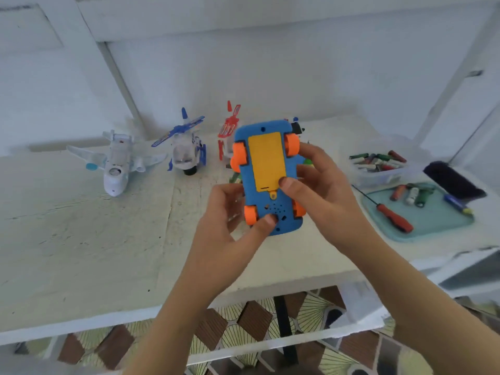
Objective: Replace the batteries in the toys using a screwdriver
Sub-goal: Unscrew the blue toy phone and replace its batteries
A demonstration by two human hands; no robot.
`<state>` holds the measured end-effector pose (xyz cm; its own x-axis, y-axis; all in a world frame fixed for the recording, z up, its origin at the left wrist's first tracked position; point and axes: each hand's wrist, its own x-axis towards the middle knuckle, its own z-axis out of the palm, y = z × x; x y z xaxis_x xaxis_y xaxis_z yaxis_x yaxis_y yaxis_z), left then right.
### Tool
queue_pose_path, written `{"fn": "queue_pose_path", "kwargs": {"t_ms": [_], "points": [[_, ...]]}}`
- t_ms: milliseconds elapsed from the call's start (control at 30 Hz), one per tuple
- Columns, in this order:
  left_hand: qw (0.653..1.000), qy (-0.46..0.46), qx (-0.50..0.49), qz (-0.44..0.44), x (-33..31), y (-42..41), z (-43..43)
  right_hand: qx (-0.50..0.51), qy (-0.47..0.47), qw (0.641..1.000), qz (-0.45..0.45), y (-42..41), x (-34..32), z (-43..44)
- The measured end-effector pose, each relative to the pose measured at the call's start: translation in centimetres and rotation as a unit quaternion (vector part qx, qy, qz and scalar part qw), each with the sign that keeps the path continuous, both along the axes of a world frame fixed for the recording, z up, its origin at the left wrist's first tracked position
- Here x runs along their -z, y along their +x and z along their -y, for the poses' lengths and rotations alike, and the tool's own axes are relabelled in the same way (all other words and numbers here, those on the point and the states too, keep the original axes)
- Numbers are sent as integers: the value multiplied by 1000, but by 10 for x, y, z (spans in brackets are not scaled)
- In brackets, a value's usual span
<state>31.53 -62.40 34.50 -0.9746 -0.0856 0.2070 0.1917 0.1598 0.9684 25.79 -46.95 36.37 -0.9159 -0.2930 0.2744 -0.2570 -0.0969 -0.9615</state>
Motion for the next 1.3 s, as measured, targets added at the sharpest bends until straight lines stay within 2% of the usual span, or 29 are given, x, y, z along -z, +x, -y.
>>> {"fn": "queue_pose_path", "kwargs": {"t_ms": [200, 400, 500, 700, 767, 833, 900, 1033, 1100, 1167, 1300], "points": [[992, -46, 116, -14, 31, -13, -68, 55, 53, 995, 70, 0, 30, -68], [989, -77, 123, -27, 70, -21, -111, 87, 98, 980, 151, -2, 60, -107], [989, -44, 140, 4, 82, -22, -120, 75, 107, 974, 184, -1, 72, -119], [991, -37, 129, 13, 98, -22, -127, 67, 115, 971, 197, 0, 80, -125], [993, -54, 110, -1, 101, -24, -130, 55, 151, 971, 176, -3, 81, -126], [994, -60, 93, -14, 105, -26, -131, 59, 224, 966, 115, -10, 82, -130], [995, -56, 81, -17, 109, -28, -131, 111, 309, 944, 41, -18, 81, -139], [996, -31, 80, -8, 110, -27, -135, 256, 417, 870, -59, -33, 86, -165], [997, -16, 77, -11, 115, -26, -139, 303, 484, 819, -63, -38, 89, -174], [998, -9, 66, -17, 118, -25, -142, 305, 554, 774, -36, -39, 92, -181], [1000, 2, 32, -1, 119, -26, -144, 278, 569, 774, -24, -37, 94, -186]]}}
